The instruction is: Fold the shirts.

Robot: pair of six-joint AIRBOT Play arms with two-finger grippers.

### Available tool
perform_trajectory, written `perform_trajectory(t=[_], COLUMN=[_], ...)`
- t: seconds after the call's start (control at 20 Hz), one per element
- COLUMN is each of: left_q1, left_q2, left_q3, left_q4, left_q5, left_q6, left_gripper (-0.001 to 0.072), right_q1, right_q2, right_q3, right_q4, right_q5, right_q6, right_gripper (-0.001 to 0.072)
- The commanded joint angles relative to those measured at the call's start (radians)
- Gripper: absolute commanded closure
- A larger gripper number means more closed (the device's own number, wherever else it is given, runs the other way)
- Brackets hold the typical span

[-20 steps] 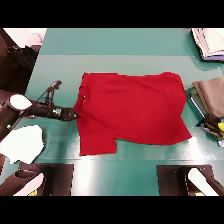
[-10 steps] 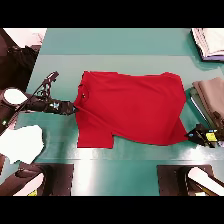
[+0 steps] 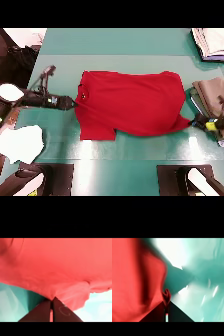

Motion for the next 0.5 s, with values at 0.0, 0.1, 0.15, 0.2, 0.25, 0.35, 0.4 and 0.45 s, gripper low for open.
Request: perform_trajectory(t=[0.0,0.1,0.15,0.2,0.25,0.35,0.4,0.45], left_q1=[0.003,0.003,0.003,0.003,0.003,0.003,0.003,0.003], left_q2=[0.001,0.001,0.001,0.001,0.001,0.001,0.001,0.001], left_q3=[0.223,0.453,0.567,0.690,0.799,1.006,1.100,1.183], left_q4=[0.007,0.013,0.025,0.040,0.053,0.064,0.064,0.064], left_q5=[0.002,0.014,0.029,0.047,0.060,0.076,0.076,0.072], left_q6=[-0.014,-0.011,-0.011,-0.012,-0.012,-0.012,-0.012,-0.012], left_gripper=[0.0682,0.0682,0.0682,0.0682,0.0682,0.0681,0.0682,0.0681], right_q1=[0.055,0.092,0.111,0.127,0.137,0.142,0.141,0.140], right_q2=[0.128,0.179,0.196,0.208,0.214,0.214,0.214,0.214], right_q3=[0.206,0.398,0.495,0.600,0.695,0.881,0.962,1.027], right_q4=[0.111,0.129,0.129,0.129,0.128,0.124,0.119,0.119], right_q5=[-0.067,-0.132,-0.161,-0.191,-0.211,-0.221,-0.221,-0.221], right_q6=[0.031,0.057,0.057,0.057,0.057,0.057,0.057,0.057], right_gripper=[0.0697,0.0697,0.0697,0.0697,0.0697,0.0697,0.0697,0.0697])
